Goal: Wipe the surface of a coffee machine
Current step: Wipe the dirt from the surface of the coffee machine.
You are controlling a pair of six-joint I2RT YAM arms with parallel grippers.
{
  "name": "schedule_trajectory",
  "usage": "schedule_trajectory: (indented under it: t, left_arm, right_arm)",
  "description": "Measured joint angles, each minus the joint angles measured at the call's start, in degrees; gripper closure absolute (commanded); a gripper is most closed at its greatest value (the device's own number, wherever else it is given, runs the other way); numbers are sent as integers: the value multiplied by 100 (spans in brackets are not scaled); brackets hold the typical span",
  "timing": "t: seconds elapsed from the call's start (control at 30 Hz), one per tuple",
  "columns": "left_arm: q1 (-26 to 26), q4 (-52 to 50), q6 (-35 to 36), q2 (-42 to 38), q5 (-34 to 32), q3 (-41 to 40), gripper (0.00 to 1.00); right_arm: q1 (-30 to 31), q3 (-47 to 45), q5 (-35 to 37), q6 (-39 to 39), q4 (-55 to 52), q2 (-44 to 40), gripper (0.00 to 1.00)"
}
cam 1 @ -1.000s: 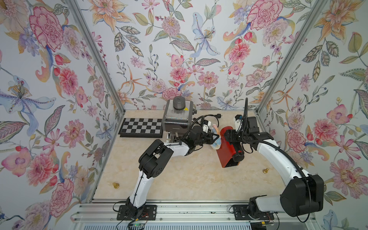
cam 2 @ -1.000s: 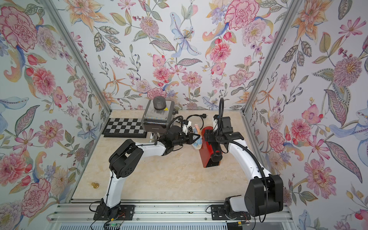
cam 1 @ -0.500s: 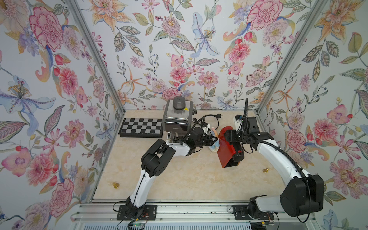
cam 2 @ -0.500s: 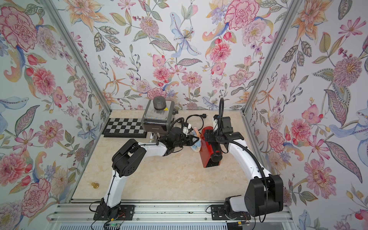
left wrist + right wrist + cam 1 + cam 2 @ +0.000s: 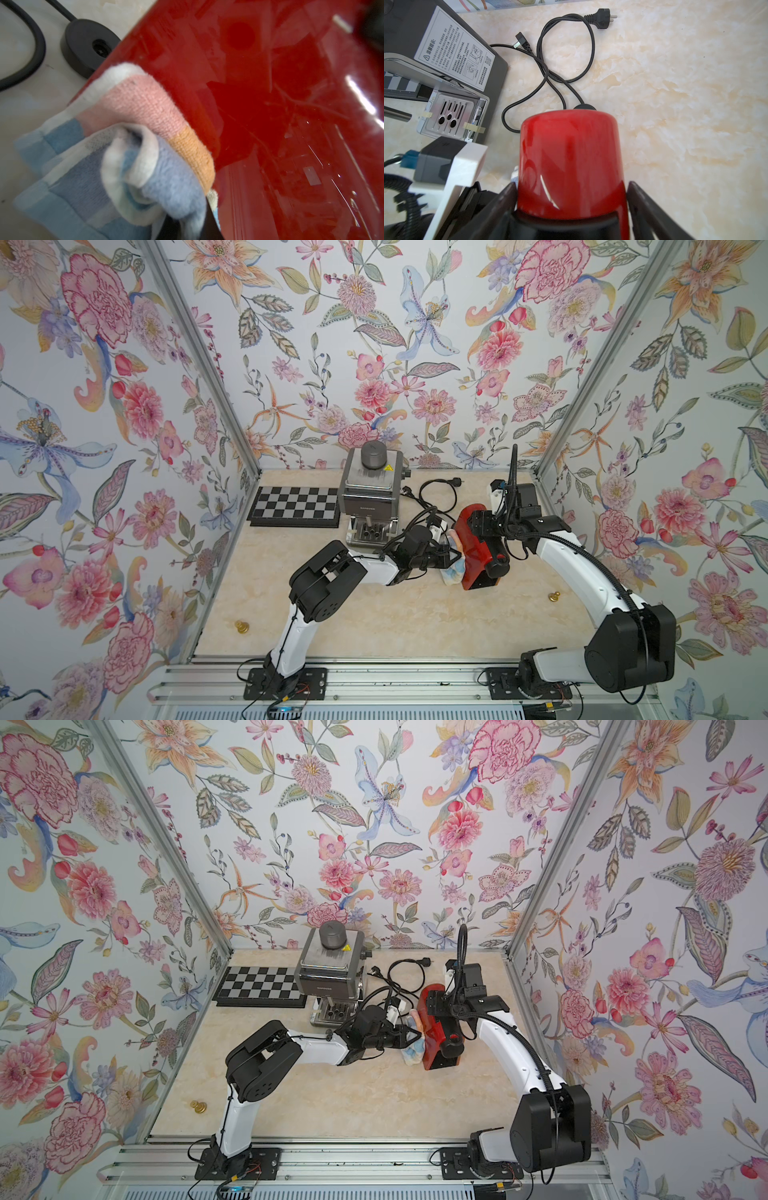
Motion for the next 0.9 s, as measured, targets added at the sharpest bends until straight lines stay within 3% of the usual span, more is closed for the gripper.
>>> schedule_trajectory:
  t: [0.33, 0.73, 0.9]
  left_arm:
    - [-308, 151, -107, -1237, 153, -17, 100]
    - [-337, 1539, -824, -688, 404, -334, 100]
    - [-337, 1578, -852, -702, 332, -420, 100]
  right_arm:
    - [0, -2, -7, 20, 9, 0, 17]
    - [-2, -2, -4, 20, 11, 4, 17]
    - [-2, -2, -4, 20, 13, 11, 17]
